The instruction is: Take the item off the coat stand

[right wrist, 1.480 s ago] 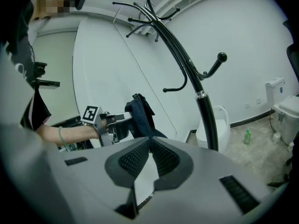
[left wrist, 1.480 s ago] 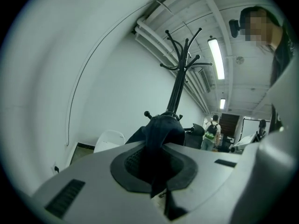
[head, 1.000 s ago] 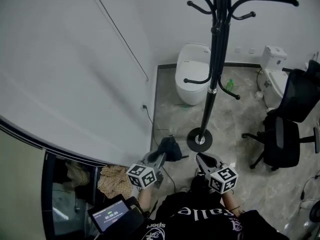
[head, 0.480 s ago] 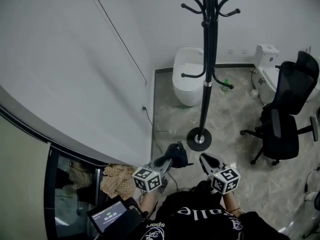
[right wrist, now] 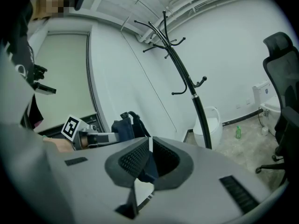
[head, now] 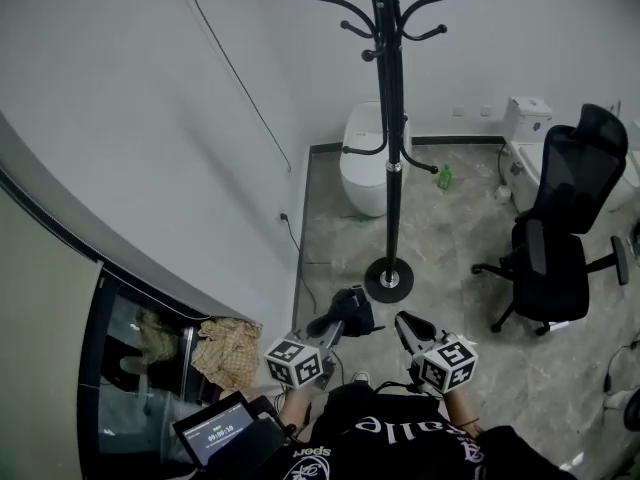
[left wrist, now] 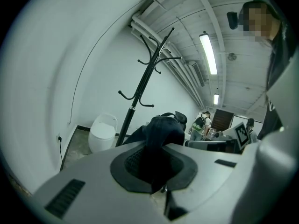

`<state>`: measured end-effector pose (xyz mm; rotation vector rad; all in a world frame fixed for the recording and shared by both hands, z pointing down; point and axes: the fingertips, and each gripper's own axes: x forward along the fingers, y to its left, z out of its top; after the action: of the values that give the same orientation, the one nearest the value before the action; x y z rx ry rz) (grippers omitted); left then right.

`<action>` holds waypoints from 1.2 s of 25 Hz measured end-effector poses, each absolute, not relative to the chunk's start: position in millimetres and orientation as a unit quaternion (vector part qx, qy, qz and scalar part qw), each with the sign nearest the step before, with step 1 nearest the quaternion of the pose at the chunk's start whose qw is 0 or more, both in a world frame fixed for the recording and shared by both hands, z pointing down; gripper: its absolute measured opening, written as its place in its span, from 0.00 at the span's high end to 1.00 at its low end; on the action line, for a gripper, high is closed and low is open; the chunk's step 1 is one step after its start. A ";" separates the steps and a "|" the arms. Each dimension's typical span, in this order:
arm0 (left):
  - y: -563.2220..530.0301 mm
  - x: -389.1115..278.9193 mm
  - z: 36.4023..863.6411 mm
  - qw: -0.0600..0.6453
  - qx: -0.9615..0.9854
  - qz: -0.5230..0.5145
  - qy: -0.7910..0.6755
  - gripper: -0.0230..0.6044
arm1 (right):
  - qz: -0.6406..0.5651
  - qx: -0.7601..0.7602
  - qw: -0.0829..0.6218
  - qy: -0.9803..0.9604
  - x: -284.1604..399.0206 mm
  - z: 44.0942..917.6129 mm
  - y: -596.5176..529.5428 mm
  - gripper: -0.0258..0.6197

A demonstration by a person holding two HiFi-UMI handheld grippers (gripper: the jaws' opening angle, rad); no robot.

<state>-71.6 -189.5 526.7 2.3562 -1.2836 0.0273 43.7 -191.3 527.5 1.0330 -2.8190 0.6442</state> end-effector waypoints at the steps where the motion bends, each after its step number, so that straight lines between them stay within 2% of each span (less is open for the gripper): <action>1: -181.2 -61.8 526.2 0.228 0.854 0.009 -0.468 0.94 | 0.212 0.334 0.037 -0.918 53.3 528.5 -182.2 0.91; 7: -132.9 -18.6 530.9 0.238 0.845 -0.004 -0.478 0.94 | 0.224 0.331 0.034 -0.916 98.3 541.5 -136.7 0.91; 15: -73.4 5.8 539.7 0.258 0.828 -0.011 -0.497 0.94 | 0.244 0.334 0.021 -0.910 134.4 553.2 -87.7 0.91; 30: -9.4 -3.8 536.7 0.256 0.818 -0.031 -0.514 0.94 | 0.261 0.315 0.028 -0.912 123.5 564.2 -17.3 0.91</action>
<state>-3.8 -9.4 536.7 2.2202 -1.3943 -0.0837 123.5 -17.3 564.2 0.9724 -2.8162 0.8059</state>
